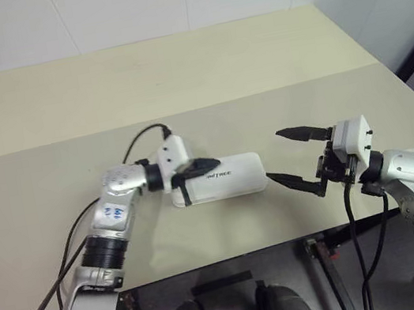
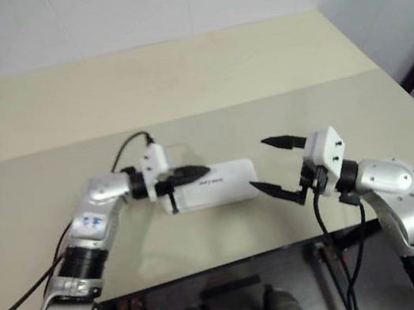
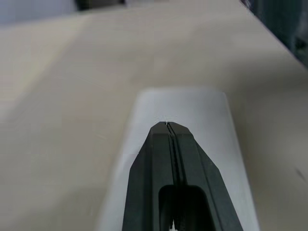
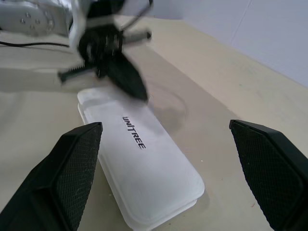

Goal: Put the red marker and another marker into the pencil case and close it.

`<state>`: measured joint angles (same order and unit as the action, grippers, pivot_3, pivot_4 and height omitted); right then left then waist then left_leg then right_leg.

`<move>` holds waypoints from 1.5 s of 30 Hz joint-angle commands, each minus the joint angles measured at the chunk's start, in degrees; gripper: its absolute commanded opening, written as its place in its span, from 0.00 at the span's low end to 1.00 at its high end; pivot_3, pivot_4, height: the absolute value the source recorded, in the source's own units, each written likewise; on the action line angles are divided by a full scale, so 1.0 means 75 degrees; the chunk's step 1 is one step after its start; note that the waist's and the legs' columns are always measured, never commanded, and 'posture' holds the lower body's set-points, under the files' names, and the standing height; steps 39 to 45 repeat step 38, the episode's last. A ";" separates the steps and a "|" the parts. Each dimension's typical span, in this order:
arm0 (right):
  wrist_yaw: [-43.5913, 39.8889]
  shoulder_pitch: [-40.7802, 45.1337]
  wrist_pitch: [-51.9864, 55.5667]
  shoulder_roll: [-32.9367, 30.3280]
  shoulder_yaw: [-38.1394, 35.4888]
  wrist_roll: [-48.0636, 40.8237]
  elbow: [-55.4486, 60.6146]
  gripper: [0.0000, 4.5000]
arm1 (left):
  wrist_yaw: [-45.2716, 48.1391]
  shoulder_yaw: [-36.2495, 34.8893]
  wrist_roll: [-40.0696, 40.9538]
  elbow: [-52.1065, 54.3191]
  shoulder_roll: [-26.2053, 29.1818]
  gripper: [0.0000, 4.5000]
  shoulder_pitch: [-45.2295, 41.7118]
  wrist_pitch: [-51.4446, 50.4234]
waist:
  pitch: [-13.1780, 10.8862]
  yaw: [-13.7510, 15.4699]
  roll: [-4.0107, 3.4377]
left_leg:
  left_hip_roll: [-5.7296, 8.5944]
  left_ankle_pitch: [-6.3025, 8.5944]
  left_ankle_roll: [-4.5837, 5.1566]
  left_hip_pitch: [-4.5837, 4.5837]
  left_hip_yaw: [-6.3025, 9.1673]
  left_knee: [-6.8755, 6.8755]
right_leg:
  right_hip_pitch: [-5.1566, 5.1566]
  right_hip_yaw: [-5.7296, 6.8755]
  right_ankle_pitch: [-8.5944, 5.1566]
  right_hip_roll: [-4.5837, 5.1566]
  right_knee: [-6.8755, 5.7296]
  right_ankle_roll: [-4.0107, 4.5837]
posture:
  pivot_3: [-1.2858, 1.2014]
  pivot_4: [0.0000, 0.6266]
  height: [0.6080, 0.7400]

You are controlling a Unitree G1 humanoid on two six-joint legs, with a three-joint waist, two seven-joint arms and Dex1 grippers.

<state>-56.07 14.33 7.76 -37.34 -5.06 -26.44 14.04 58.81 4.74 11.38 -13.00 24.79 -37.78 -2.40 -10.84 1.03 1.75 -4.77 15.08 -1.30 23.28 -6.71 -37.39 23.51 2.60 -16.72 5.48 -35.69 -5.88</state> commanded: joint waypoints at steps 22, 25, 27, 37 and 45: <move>-0.0621 0.0287 -0.1683 0.0159 -0.0324 0.0238 -0.1857 1.00 | -0.0480 -0.3328 0.2292 0.2677 0.1684 0.99 0.3875 -0.1143 | 0.0000 -0.0174 0.0000 | -0.0004 0.0000 -0.0002 -0.0011 -0.0002 0.0025 | 0.0000 -0.0002 0.0005 0.0005 0.0005 0.0011 | 0.52 0.24 1.00; -0.0776 0.0297 -0.1697 0.0046 -0.0319 0.0169 -0.1836 1.00 | -0.0592 -0.3282 0.2276 0.2757 0.1657 0.99 0.3789 -0.1072 | 0.0000 -0.0174 0.0000 | -0.0005 -0.0001 -0.0003 -0.0012 -0.0001 0.0027 | 0.0001 -0.0002 0.0005 0.0004 0.0004 0.0012 | 0.52 0.24 1.00; -0.0903 0.0295 -0.1630 -0.0057 -0.0337 0.0104 -0.1760 1.00 | -0.0568 -0.3272 0.2393 0.2838 0.1661 0.99 0.3746 -0.1107 | 0.0000 -0.0173 0.0000 | -0.0004 -0.0001 -0.0002 -0.0011 -0.0002 0.0026 | 0.0001 -0.0002 0.0005 0.0005 0.0005 0.0012 | 0.52 0.24 1.00; -0.1300 0.0622 -0.1831 -0.0191 -0.0326 0.0186 -0.2371 1.00 | -0.0753 -0.3052 0.2366 0.3230 0.1602 0.99 0.3733 -0.1243 | 0.0000 -0.0166 0.0000 | -0.0004 0.0000 -0.0003 -0.0011 -0.0004 0.0030 | 0.0001 -0.0002 0.0005 0.0004 0.0008 0.0012 | 0.52 0.24 1.00; -0.1282 0.0756 -0.1868 -0.0098 -0.0249 0.0210 -0.2450 1.00 | -0.0769 -0.3024 0.2365 0.3279 0.1591 0.99 0.3752 -0.1254 | 0.0000 -0.0166 0.0000 | -0.0004 -0.0001 -0.0003 -0.0011 -0.0004 0.0030 | 0.0002 -0.0002 0.0005 0.0004 0.0008 0.0012 | 0.52 0.24 1.00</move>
